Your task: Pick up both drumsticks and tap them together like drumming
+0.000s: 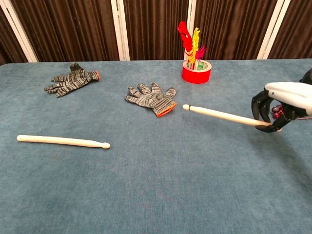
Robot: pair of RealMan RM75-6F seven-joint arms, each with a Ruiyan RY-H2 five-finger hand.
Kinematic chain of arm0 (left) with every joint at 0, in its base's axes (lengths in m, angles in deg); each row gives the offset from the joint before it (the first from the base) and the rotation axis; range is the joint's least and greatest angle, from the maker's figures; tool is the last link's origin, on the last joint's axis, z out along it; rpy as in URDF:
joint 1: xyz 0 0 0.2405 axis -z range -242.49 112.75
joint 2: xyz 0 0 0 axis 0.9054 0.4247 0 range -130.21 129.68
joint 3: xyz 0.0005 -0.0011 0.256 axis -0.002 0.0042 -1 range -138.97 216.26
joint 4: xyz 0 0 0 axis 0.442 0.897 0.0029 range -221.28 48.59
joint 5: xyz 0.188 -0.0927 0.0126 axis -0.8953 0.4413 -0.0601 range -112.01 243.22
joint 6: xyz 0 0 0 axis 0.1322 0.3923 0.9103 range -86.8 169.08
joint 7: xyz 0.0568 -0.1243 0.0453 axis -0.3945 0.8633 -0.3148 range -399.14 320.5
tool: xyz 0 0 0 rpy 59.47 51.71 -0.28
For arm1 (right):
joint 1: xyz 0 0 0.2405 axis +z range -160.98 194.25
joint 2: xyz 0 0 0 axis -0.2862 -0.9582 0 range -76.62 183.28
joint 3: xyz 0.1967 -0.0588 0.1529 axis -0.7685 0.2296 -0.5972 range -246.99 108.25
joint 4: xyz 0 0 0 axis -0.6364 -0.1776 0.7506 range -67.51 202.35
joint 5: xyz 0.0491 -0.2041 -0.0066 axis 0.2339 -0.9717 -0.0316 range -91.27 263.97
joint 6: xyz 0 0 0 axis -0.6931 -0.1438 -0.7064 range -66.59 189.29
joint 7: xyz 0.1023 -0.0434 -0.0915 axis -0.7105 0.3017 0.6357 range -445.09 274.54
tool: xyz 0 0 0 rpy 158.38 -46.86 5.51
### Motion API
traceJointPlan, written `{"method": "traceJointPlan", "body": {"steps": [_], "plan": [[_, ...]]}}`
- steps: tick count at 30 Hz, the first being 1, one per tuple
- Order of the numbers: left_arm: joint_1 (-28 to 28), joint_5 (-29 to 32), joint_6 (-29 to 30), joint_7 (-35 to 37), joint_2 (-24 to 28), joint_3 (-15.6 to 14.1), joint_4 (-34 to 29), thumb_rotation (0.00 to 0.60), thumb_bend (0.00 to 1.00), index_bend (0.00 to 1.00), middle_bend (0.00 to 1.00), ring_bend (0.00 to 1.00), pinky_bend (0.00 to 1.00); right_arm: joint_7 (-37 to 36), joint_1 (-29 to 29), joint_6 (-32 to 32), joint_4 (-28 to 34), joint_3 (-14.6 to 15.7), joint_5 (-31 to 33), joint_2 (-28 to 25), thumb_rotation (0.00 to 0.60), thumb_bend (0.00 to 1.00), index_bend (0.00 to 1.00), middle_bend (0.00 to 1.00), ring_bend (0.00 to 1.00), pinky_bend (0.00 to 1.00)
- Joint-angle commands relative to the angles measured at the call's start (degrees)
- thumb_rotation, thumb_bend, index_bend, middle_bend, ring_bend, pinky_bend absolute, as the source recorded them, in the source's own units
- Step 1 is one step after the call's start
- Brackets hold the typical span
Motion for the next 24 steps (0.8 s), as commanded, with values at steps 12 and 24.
{"method": "traceJointPlan", "body": {"steps": [12, 24], "plan": [[0.95, -0.54, -1.14, -0.78, -1.03, -0.23, 0.2, 0.6, 0.34, 0.16, 0.17, 0.0, 0.0, -14.58, -1.87, 10.33, 4.28, 1.42, -13.06, -8.67, 0.6, 0.47, 0.78, 0.66, 0.44, 0.03], [6.55, 3.24, -10.78, -4.77, -2.21, 1.18, 0.3, 0.6, 0.34, 0.16, 0.19, 0.0, 0.0, -24.33, -3.39, 15.03, 7.64, 0.06, -14.26, -15.13, 0.6, 0.47, 0.78, 0.66, 0.45, 0.03]]}}
